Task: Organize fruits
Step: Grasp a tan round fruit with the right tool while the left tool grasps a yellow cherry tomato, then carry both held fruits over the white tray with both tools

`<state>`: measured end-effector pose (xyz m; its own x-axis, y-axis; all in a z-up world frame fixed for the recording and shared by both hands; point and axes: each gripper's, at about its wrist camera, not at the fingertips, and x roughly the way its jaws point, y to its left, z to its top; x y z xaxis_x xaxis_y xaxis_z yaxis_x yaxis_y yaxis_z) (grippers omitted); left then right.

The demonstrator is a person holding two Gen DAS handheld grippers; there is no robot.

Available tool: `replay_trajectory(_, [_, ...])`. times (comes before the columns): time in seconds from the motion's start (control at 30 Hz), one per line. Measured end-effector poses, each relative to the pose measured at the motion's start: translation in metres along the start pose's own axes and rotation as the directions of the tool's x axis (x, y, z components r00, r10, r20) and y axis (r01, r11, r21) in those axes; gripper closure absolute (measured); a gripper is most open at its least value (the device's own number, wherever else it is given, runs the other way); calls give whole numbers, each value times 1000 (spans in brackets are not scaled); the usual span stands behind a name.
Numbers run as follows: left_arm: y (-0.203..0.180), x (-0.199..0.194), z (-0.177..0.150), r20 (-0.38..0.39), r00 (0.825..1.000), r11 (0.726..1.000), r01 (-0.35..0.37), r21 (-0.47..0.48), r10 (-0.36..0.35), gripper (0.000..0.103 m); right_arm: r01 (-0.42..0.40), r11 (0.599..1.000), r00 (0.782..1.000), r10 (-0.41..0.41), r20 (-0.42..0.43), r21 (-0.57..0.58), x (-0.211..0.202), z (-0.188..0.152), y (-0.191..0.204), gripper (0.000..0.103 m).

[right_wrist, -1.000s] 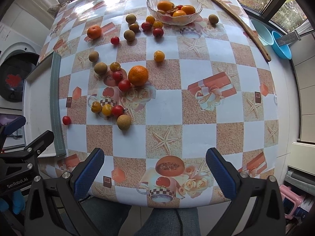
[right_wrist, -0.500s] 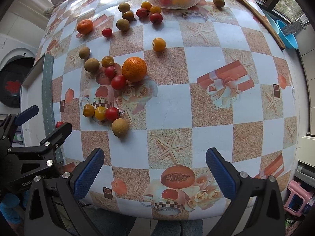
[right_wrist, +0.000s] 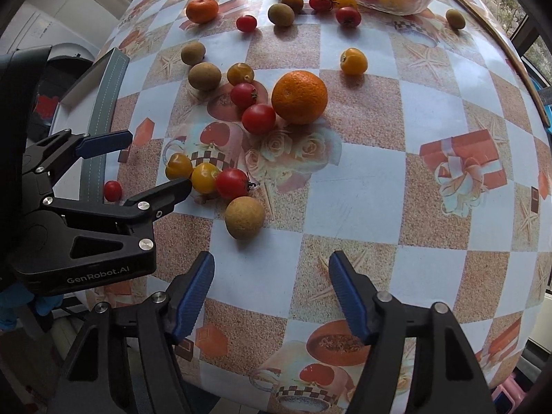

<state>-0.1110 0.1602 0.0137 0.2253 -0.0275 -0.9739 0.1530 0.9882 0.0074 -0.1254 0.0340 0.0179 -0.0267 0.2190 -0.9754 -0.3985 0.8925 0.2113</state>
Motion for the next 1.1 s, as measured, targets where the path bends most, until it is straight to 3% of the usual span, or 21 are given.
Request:
replay_trajectory(0.1, [9,3,1,-1,999,998,43,-37,-43,20,0,1000,1000,0,0,-29,7,5,6,44])
replay_trajectory(0.27, [10,2,2,3,996,995,92,-33,-92,34,1,996,999,2,33,-88,13,13,17,47])
replay_trajectory(0.37, [9,1,3,-4,993,992,119,-36,-119,40,-4,995,999,8,39,-104,16,20,21,75])
replay_trajectory(0.43, [6,2,5,-4,991,990,135,-34,-135,47,-19,996,999,22,33,-87,18,25,21,75])
replay_trajectory(0.5, [1,1,4,-8,985,985,170,-17,-170,65,-24,998,999,26,28,-58,18,26,17,75])
replay_trajectory(0.6, [-7,-1,2,-12,981,981,193,25,-192,77,-34,999,999,35,26,-15,13,21,7,75])
replay_trajectory(0.77, [-12,-3,-3,-18,982,980,188,70,-188,78,-43,999,999,42,23,16,7,12,4,75])
replay_trajectory(0.97, [-30,-1,-8,1,992,967,121,225,-124,77,-61,998,998,59,31,35,-2,7,0,75])
replay_trajectory(1.1, [-35,1,3,-1,989,965,145,219,-149,77,-62,997,998,60,33,49,-5,4,-5,75])
